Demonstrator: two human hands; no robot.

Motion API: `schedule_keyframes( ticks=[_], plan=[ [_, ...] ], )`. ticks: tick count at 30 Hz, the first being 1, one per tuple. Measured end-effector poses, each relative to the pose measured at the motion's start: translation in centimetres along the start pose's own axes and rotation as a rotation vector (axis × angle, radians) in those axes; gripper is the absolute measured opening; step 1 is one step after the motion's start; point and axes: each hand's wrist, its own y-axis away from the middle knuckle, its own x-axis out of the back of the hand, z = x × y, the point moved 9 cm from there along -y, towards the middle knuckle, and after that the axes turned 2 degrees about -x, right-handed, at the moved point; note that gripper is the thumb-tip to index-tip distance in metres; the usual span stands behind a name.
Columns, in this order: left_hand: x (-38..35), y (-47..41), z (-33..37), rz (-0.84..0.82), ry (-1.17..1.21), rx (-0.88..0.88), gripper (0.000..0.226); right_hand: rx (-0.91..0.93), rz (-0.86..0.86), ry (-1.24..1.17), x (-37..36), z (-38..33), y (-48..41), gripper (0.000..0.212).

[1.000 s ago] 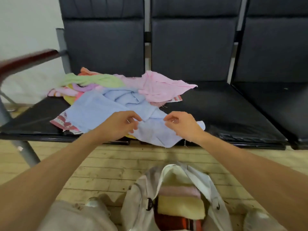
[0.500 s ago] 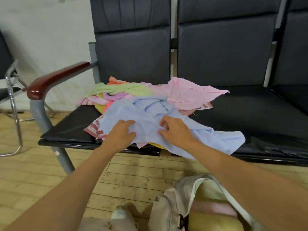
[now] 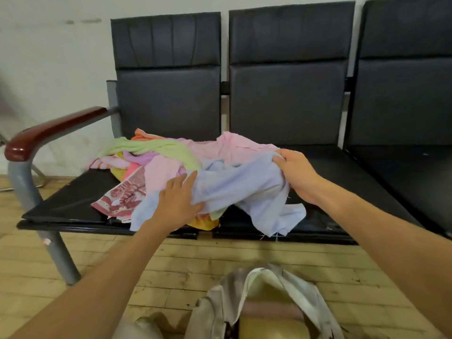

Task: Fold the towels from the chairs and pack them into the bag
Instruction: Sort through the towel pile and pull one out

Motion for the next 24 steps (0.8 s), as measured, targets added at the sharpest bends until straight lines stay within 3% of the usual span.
schedule_keyframes(
  ticks=[2,6,9,12,14,16,18,20,22,24],
  plan=[
    [-2.2,0.1,2.0,-0.111,-0.061,-0.023,0.068,-0.012,0.015,0.080,3.2,1.1,0.6,0.027],
    [-5.4,0.3,8.0,-0.248,-0.147,-0.210,0.021,-0.046,0.032,0.171,7.5,4.4,2.3,0.028],
    [-5.7,-0.2,11.9,-0.229,0.020,-0.214,0.014,-0.010,-0.057,0.280,8.6,6.0,3.6,0.026],
    [-5.4,-0.6,14.9,-0.256,0.303,-0.200,0.012,0.031,-0.252,0.680,8.7,6.7,4.7,0.026],
    [-5.0,-0.5,16.2,-0.358,0.371,-0.236,0.008,-0.012,-0.357,0.880,9.5,8.0,5.4,0.032],
    [-5.1,0.5,17.2,-0.574,0.383,-0.307,0.004,-0.072,-0.433,0.949,10.7,9.4,6.0,0.041],
    [-5.1,1.8,17.3,-0.753,0.368,-0.340,0.007,-0.087,-0.498,0.911,11.7,9.8,6.9,0.046],
    [-4.8,2.0,16.9,-0.783,0.332,-0.335,0.008,-0.062,-0.558,0.804,12.0,8.9,8.1,0.043],
    [-3.8,1.3,16.7,-0.685,0.281,-0.340,0.005,-0.033,-0.622,0.611,11.7,7.1,9.5,0.040],
    [-2.2,0.0,16.6,-0.484,0.269,-0.342,0.006,-0.038,-0.659,0.352,11.2,5.3,10.6,0.031]
  ],
)
